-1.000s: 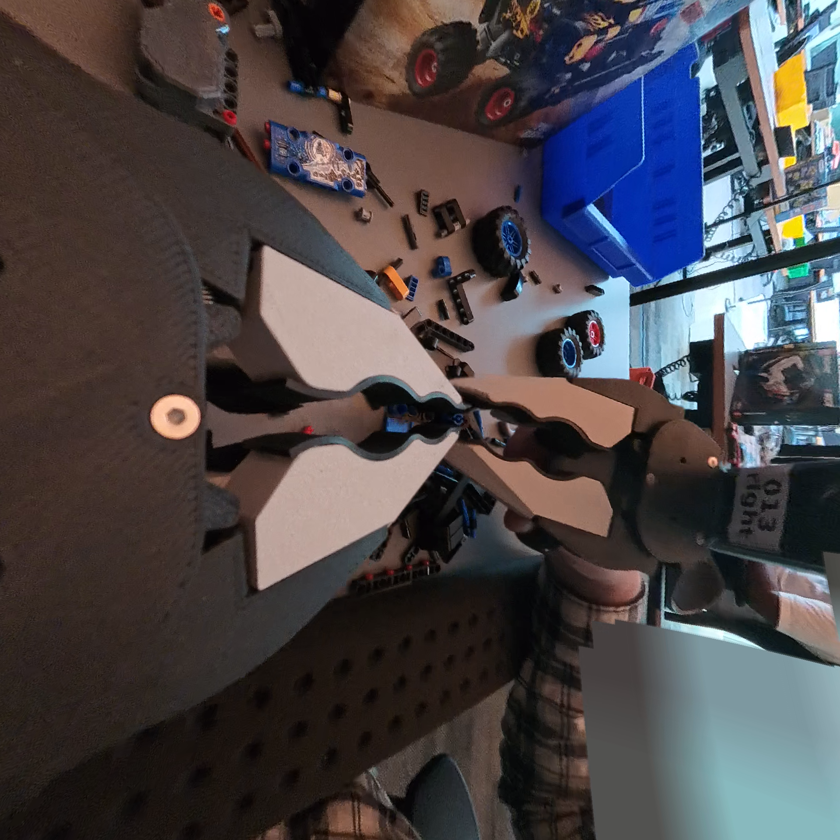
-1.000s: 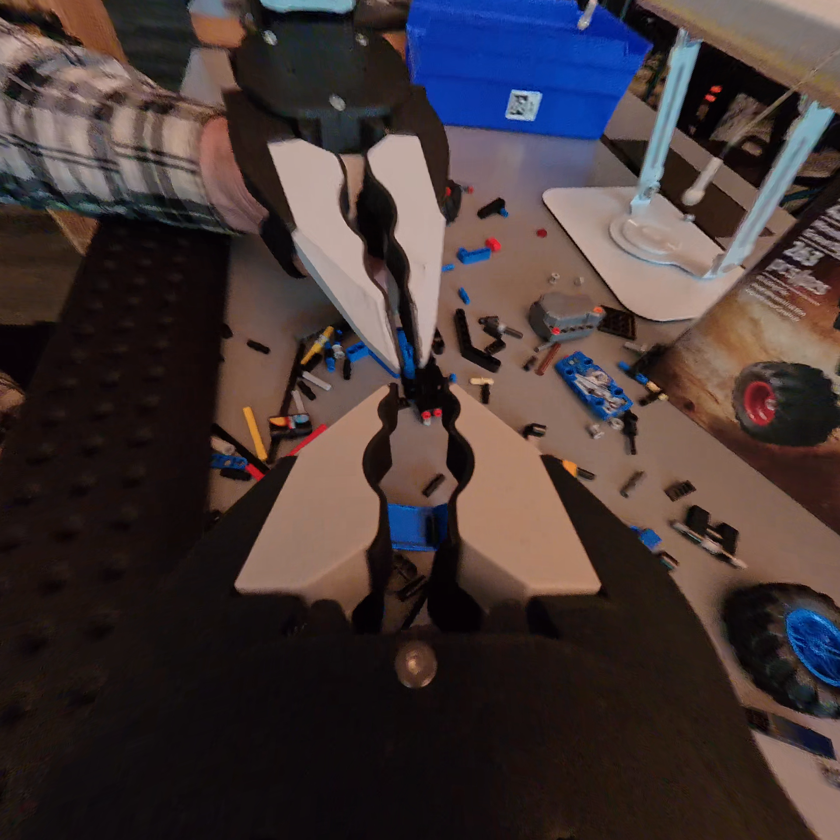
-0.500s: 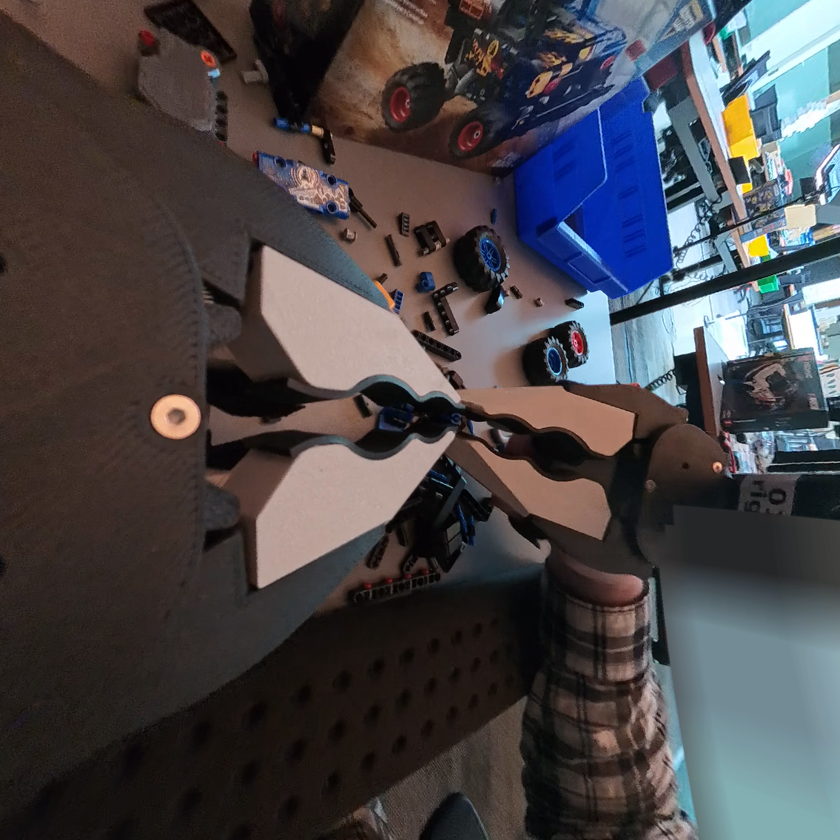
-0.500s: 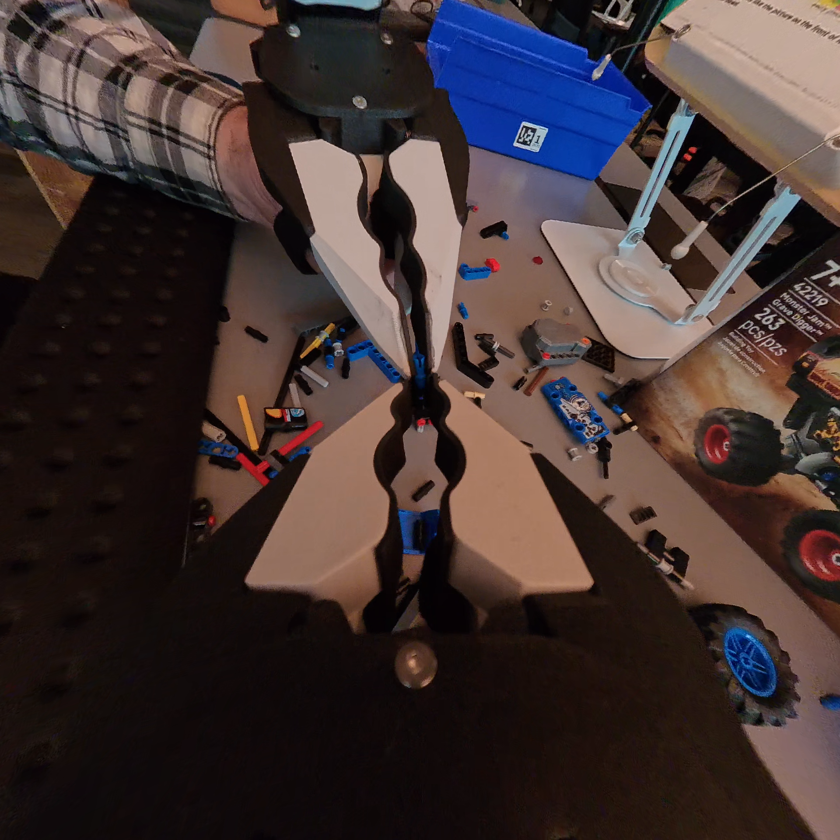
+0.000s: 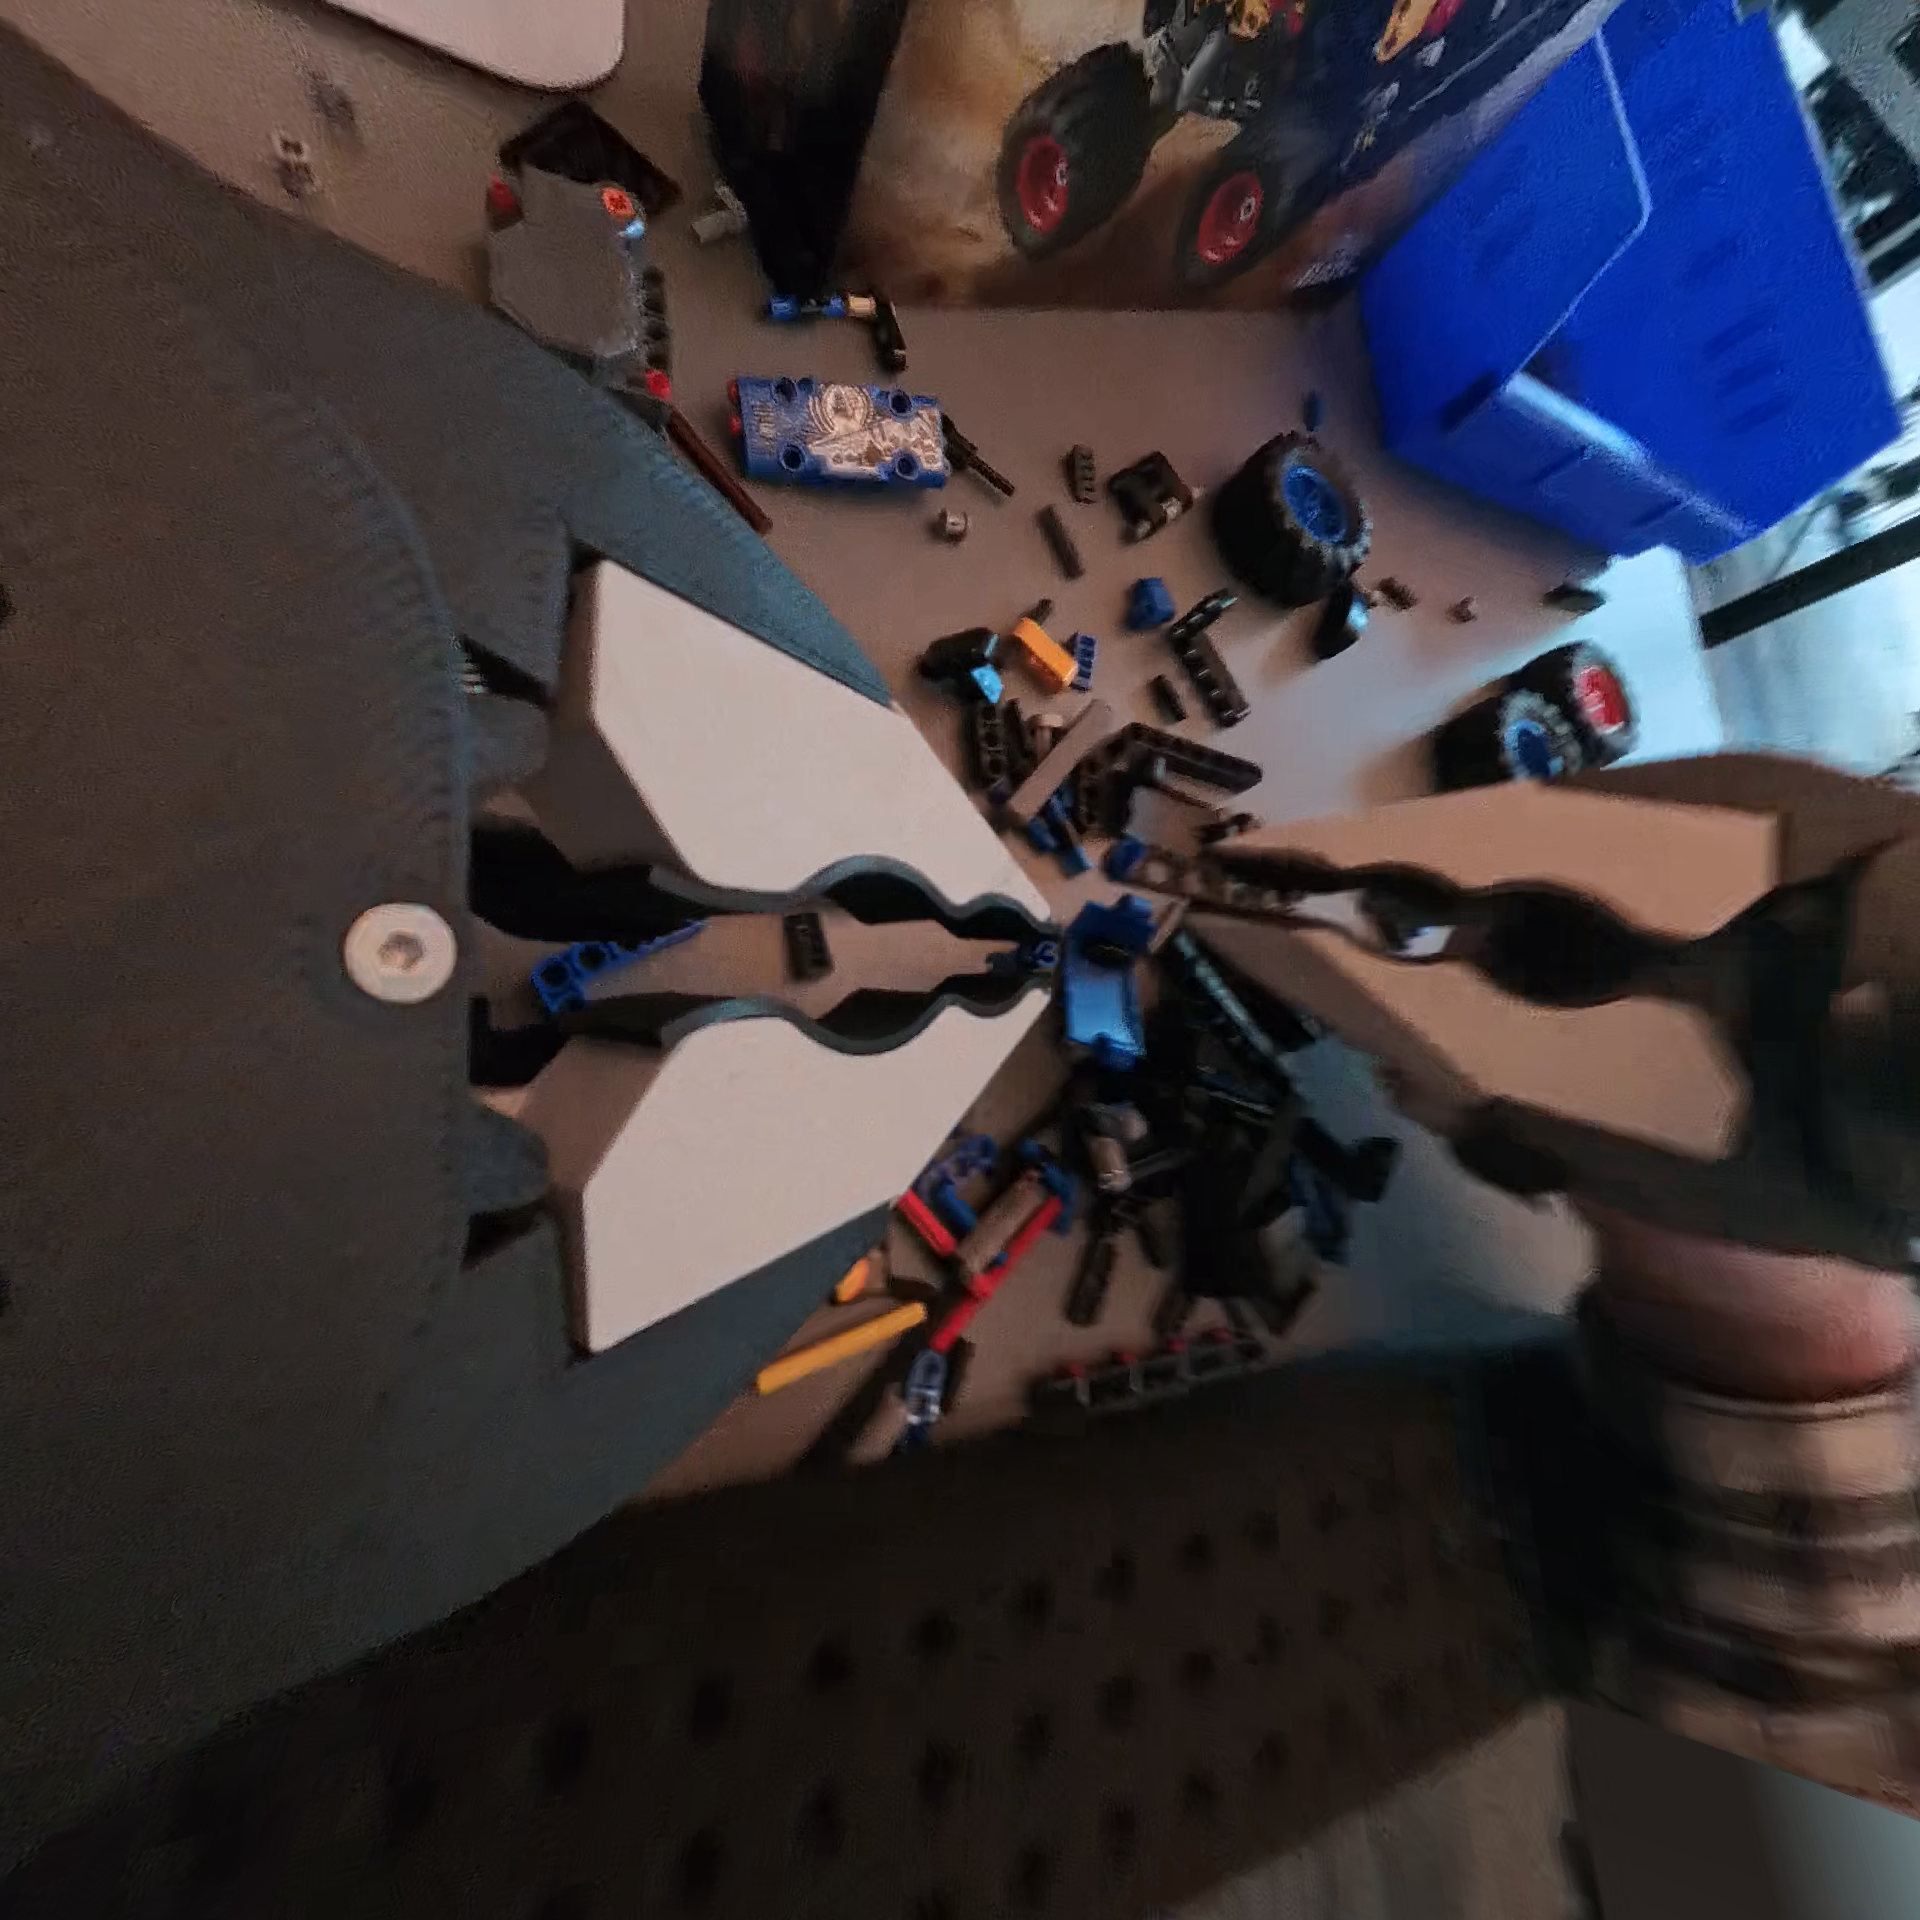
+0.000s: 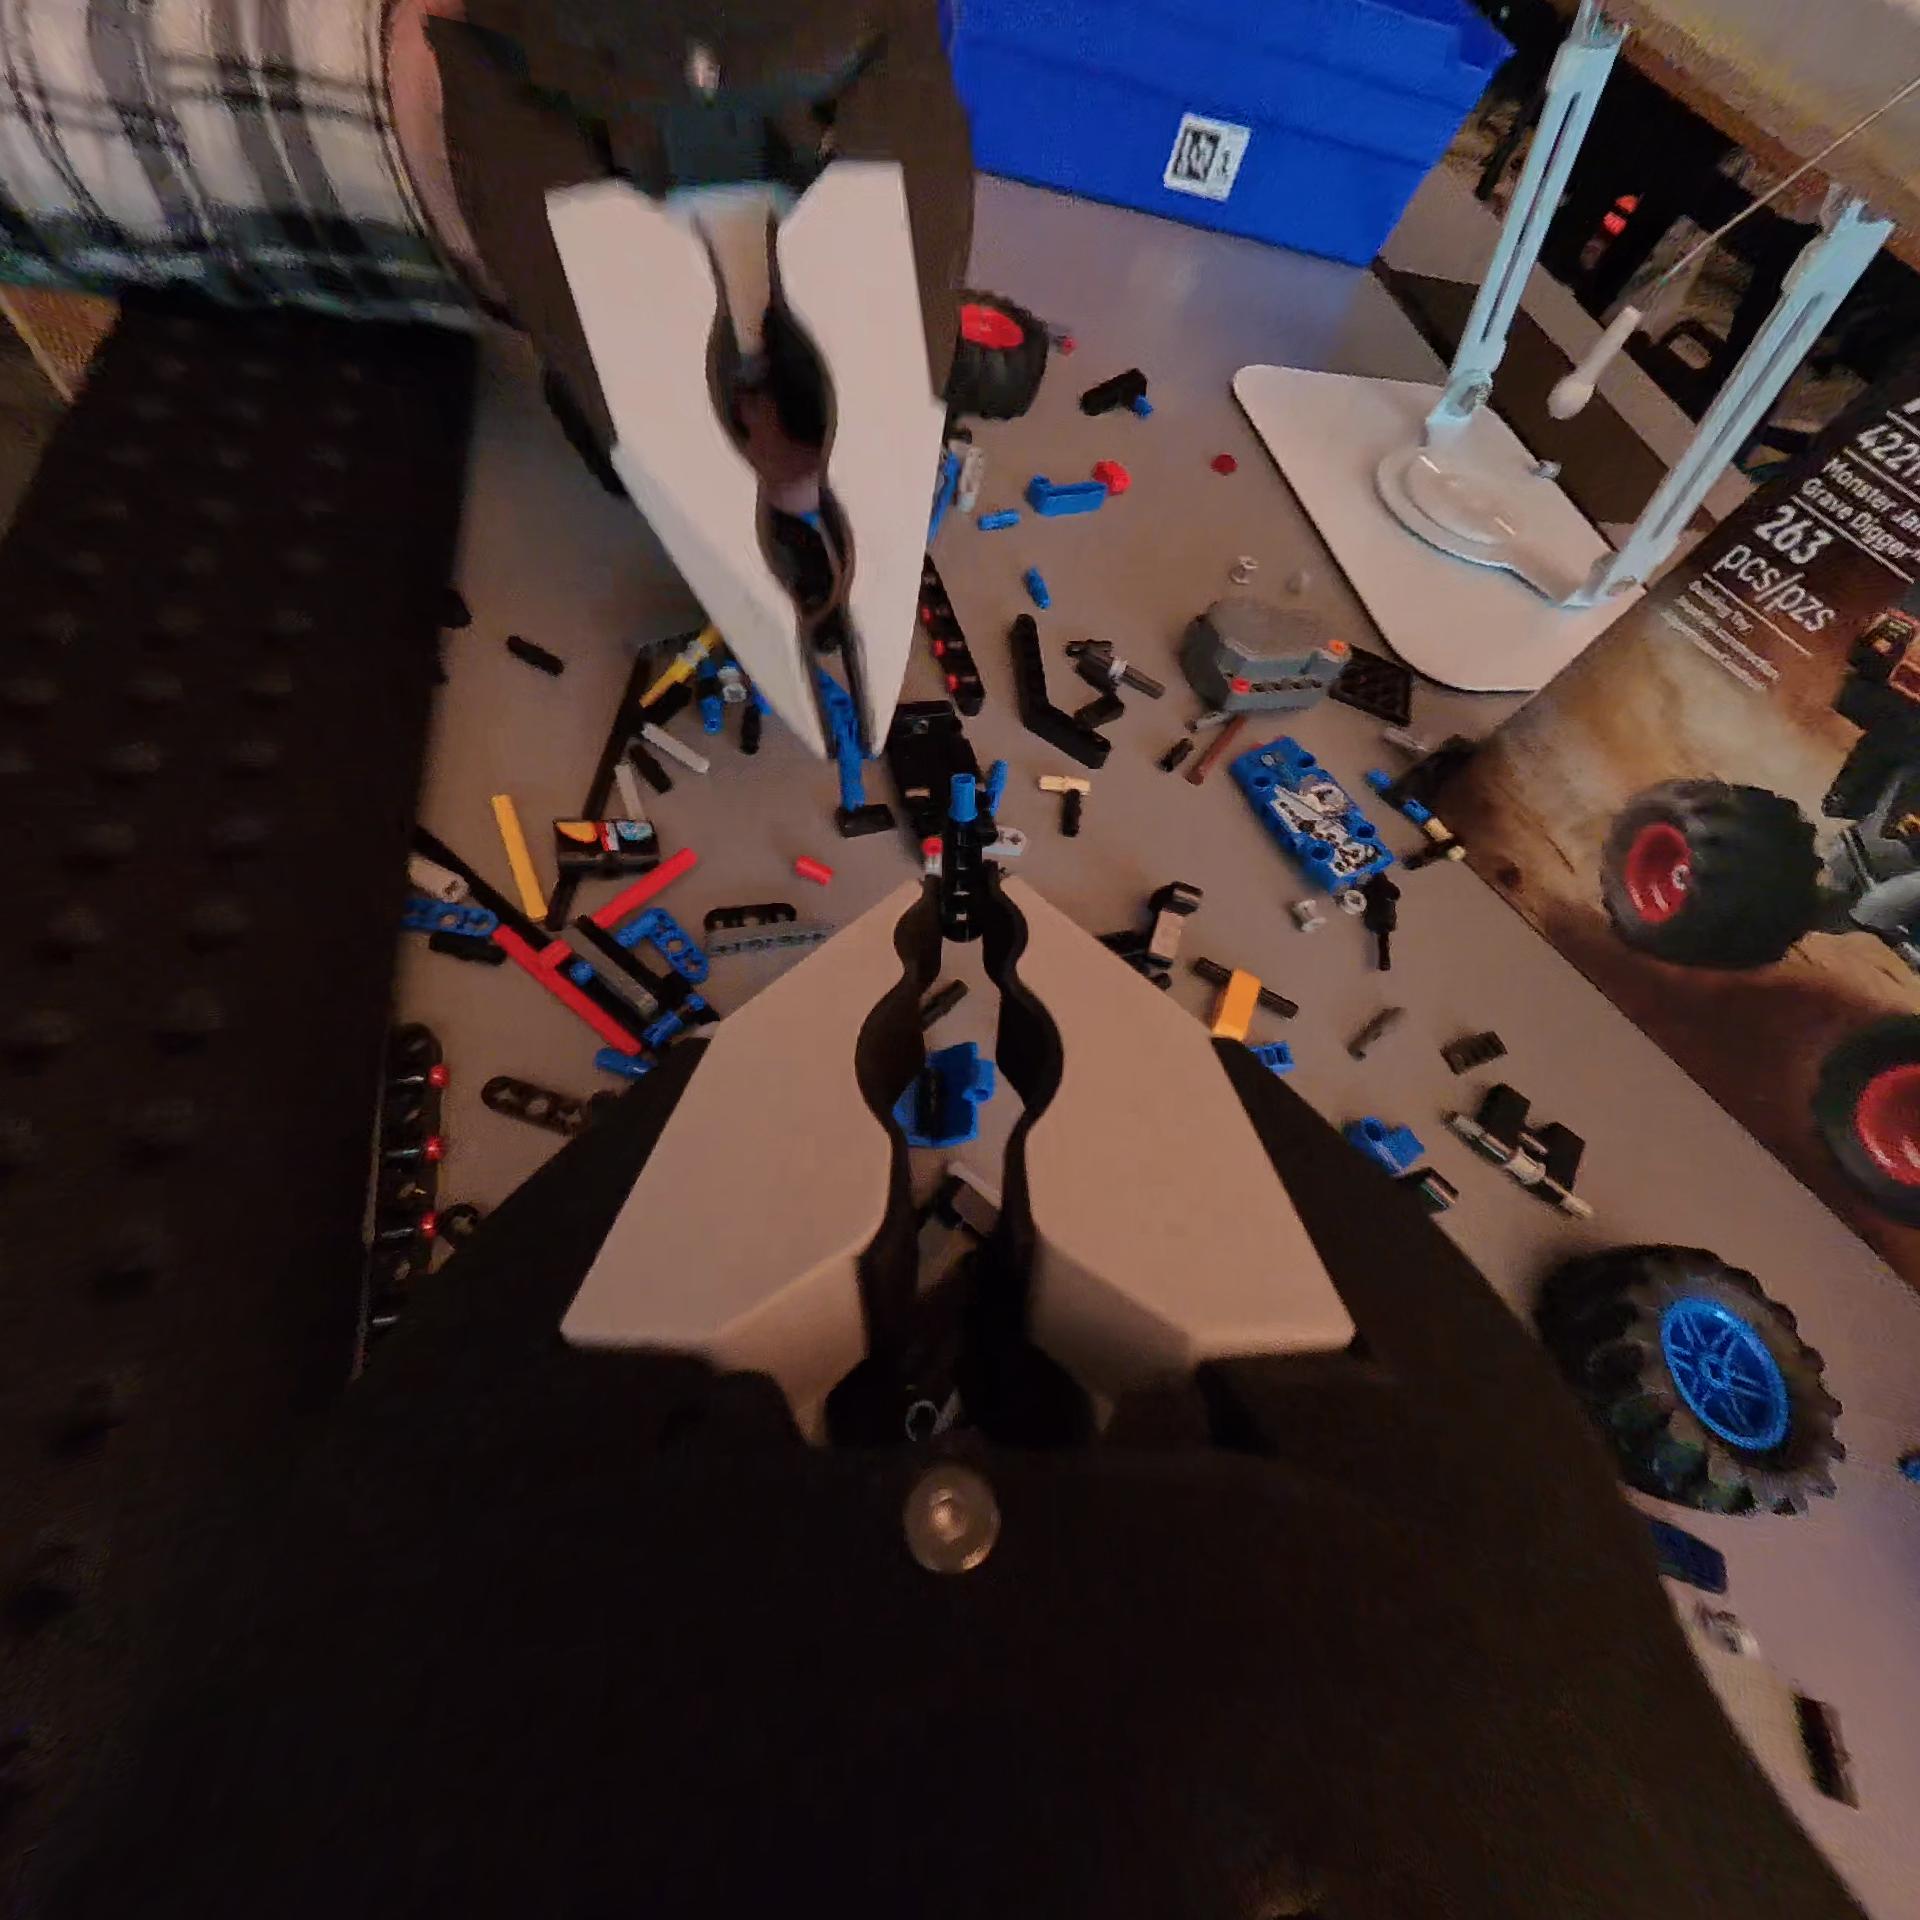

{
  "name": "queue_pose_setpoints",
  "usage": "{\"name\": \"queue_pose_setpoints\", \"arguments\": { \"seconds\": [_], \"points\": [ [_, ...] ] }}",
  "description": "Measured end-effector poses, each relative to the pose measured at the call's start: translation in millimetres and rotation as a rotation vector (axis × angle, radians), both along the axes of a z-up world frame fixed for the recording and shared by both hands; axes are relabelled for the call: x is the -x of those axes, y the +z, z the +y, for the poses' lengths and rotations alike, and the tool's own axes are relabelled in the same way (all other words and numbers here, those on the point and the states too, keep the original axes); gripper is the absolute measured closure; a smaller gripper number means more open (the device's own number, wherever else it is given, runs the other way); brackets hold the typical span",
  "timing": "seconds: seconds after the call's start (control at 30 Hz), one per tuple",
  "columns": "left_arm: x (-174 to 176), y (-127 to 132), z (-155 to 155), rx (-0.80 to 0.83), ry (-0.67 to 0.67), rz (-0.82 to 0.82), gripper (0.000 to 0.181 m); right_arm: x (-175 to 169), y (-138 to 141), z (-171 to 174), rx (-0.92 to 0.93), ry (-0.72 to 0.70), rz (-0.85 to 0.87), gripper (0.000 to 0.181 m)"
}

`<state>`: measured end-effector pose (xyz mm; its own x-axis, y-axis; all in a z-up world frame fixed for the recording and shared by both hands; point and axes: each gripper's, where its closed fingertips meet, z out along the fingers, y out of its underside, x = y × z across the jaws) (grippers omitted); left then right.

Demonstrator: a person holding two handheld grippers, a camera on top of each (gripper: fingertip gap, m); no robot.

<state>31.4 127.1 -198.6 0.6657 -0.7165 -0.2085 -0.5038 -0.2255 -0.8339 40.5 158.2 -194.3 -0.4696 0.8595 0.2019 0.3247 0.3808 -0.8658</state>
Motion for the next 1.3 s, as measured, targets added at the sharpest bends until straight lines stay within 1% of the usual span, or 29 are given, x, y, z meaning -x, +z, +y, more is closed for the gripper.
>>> {"name": "queue_pose_setpoints", "arguments": {
  "seconds": [0.03, 0.07, 0.1, 0.13, 0.2, 0.27, 0.33, 0.47, 0.53, 0.63, 0.7, 0.77, 0.87, 0.97, 1.13, 1.17, 1.2, 1.23, 1.27, 1.3],
  "points": [
    [-1, -5, -1, 0.013, -0.006, 0.021, 0.178, -1, 2, -1, 0.016, 0.009, 0.002, 0.176],
    [0, -8, 0, 0.032, 0.006, 0.003, 0.173, -2, -1, -4, 0.002, 0.017, -0.013, 0.176],
    [3, -10, 2, 0.042, 0.028, 0.003, 0.164, -3, -7, -6, -0.026, 0.022, -0.033, 0.176],
    [5, -9, 3, 0.031, 0.034, 0.010, 0.158, -4, -11, -8, -0.042, 0.031, -0.047, 0.176],
    [1, -3, 4, 0.006, 0.030, -0.015, 0.160, -3, -10, -10, -0.040, 0.039, -0.046, 0.176],
    [1, -5, 9, -0.017, 0.044, 0.033, 0.163, -3, -8, -10, -0.038, 0.039, -0.036, 0.176],
    [-3, -4, 12, -0.046, 0.046, 0.048, 0.177, -3, -8, -12, -0.046, 0.042, -0.036, 0.176],
    [-3, -4, 15, -0.061, 0.060, 0.040, 0.179, -3, -7, -11, -0.062, 0.034, -0.031, 0.176],
    [-2, 1, 15, -0.075, 0.063, 0.019, 0.179, -2, -3, -11, -0.049, 0.029, -0.010, 0.175],
    [-5, 17, 16, -0.104, 0.066, -0.079, 0.180, 1, 3, -13, 0.004, 0.024, 0.013, 0.164],
    [-9, 19, 15, -0.105, 0.053, -0.109, 0.180, 3, 5, -16, 0.026, 0.027, 0.025, 0.158],
    [-13, 20, 15, -0.107, 0.048, -0.125, 0.180, 5, 14, -21, 0.058, 0.041, 0.066, 0.169],
    [-13, 20, 14, -0.099, 0.038, -0.148, 0.180, 4, 13, -21, 0.043, 0.046, 0.068, 0.172],
    [-14, 30, 12, -0.133, 0.034, -0.184, 0.181, 2, 20, -22, 0.018, 0.054, 0.104, 0.176],
    [-16, 32, 11, -0.135, 0.037, -0.174, 0.181, 1, 21, -21, -0.081, 0.036, 0.115, 0.175],
    [-15, 37, 10, -0.151, 0.042, -0.185, 0.181, 1, 22, -21, -0.091, 0.032, 0.126, 0.175],
    [-17, 48, 5, -0.184, 0.020, -0.224, 0.181, 1, 18, -15, -0.114, 0.008, 0.106, 0.176],
    [-12, 67, 1, -0.206, 0.026, -0.310, 0.181, 0, 2, -3, -0.176, -0.023, 0.041, 0.176],
    [1, 80, 1, -0.260, 0.064, -0.340, 0.181, -2, -5, 0, -0.168, -0.026, 0.013, 0.175],
    [11, 76, 2, -0.262, 0.097, -0.295, 0.181, -2, 0, -4, -0.155, -0.018, 0.034, 0.176]
  ]
}}
